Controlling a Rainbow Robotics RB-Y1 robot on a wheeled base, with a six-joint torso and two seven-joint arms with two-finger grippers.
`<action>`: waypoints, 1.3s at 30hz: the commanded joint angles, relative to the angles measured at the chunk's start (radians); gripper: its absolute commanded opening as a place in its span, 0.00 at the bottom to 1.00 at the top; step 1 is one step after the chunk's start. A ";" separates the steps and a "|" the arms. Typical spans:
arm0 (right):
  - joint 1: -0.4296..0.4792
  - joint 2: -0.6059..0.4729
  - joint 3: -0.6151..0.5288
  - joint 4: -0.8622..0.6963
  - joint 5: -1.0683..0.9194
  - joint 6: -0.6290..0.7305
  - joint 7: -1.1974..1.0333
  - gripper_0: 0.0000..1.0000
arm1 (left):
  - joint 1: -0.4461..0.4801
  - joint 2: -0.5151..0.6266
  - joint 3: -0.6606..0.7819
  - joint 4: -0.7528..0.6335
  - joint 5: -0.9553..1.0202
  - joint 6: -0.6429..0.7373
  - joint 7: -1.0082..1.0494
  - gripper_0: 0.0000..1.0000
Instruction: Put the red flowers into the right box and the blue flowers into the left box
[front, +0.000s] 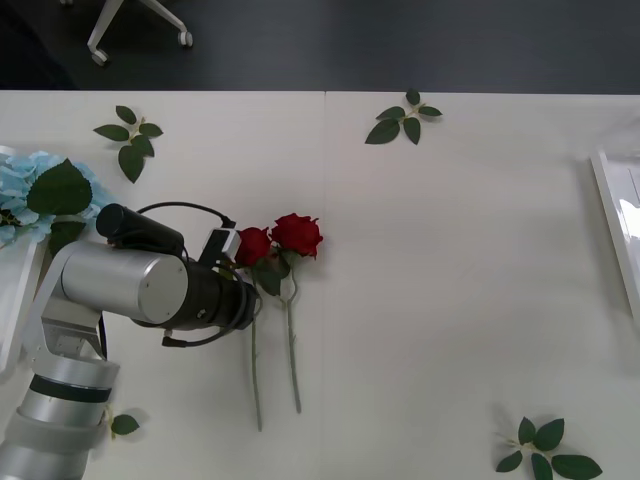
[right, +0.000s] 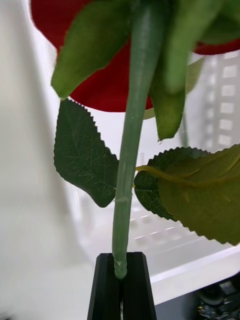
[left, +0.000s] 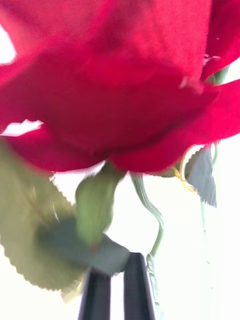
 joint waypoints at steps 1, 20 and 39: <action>-0.017 -0.035 -0.005 0.132 -0.004 -0.060 0.191 0.00 | -0.008 -0.001 0.011 -0.046 0.007 0.010 -0.042 0.66; -0.018 0.068 -0.094 0.482 0.083 -0.360 0.590 0.00 | -0.008 0.002 -0.104 -0.040 -0.068 0.047 -0.023 0.78; -0.024 0.128 -0.128 0.543 0.056 -0.432 0.587 0.93 | -0.064 -0.029 -0.125 0.075 -0.131 0.007 -0.015 0.77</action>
